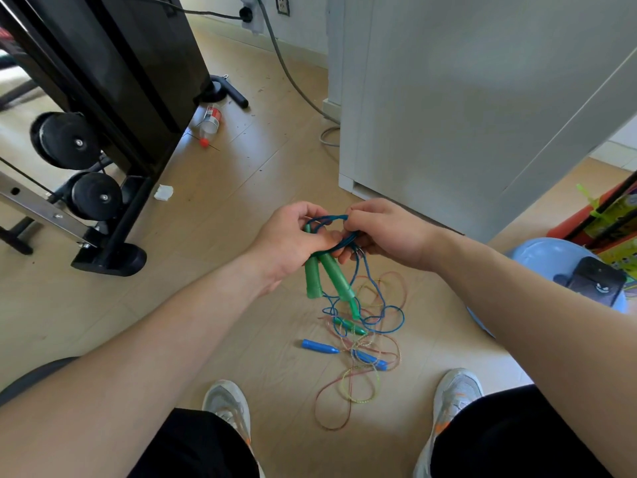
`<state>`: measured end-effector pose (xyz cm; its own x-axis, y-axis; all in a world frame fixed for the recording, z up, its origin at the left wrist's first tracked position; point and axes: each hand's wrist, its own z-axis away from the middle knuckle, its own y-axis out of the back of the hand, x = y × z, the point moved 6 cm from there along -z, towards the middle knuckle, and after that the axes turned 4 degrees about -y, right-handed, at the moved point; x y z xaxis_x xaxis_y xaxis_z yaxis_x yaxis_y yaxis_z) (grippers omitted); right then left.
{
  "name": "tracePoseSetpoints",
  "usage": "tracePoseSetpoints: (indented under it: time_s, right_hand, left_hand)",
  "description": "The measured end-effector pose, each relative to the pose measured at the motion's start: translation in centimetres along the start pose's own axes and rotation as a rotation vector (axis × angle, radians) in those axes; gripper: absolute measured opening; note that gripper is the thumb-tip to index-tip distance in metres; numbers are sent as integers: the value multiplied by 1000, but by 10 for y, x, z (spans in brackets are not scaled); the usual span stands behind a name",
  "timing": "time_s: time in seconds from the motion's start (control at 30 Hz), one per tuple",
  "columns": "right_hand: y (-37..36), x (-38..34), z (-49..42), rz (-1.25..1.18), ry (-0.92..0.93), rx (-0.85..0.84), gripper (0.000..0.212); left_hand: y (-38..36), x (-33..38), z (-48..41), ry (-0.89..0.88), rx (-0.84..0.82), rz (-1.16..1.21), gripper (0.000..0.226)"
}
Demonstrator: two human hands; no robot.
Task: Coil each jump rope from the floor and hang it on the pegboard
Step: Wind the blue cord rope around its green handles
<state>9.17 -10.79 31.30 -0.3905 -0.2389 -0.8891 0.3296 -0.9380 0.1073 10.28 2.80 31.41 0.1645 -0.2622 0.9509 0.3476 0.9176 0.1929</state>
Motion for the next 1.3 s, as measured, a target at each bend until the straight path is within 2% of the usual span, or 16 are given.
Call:
tracePoseSetpoints:
  time_s: [0.13, 0.27, 0.47, 0.53, 0.6, 0.67, 0.83, 1.0, 1.07, 1.2, 1.3]
  right_hand:
    - [3, -3, 0, 80, -16, 46, 20]
    - [4, -1, -2, 183, -51, 64, 16]
    - [13, 4, -6, 301, -92, 135, 9]
    - [15, 4, -6, 339, -60, 178, 3]
    - [16, -1, -5, 304, 32, 247, 18]
    - [13, -9, -3, 322, 146, 279, 24]
    - [5, -17, 3, 549, 217, 326, 20]
    - [0, -14, 4, 518, 168, 250, 25]
    - [2, -15, 4, 528, 184, 272, 31]
    - [4, -15, 1, 551, 198, 264, 20]
    - [3, -12, -1, 513, 192, 243, 17]
  left_hand:
    - [5, 3, -3, -47, 67, 7, 30]
    - [5, 1, 0, -22, 153, 107, 37]
    - [0, -6, -2, 55, 67, 429, 35]
    - [-2, -6, -1, 89, 42, 518, 36]
    - [-4, -7, -1, 117, 32, 567, 36]
    - [-3, -7, -2, 136, 28, 602, 36]
    - [4, -7, -4, 156, 44, 678, 35]
    - [6, -5, -3, 124, 27, 689, 36]
    - [7, -4, -3, 106, 6, 680, 35]
    - [5, -5, -3, 89, 7, 634, 36]
    - [8, -5, -6, 7, 42, 390, 37]
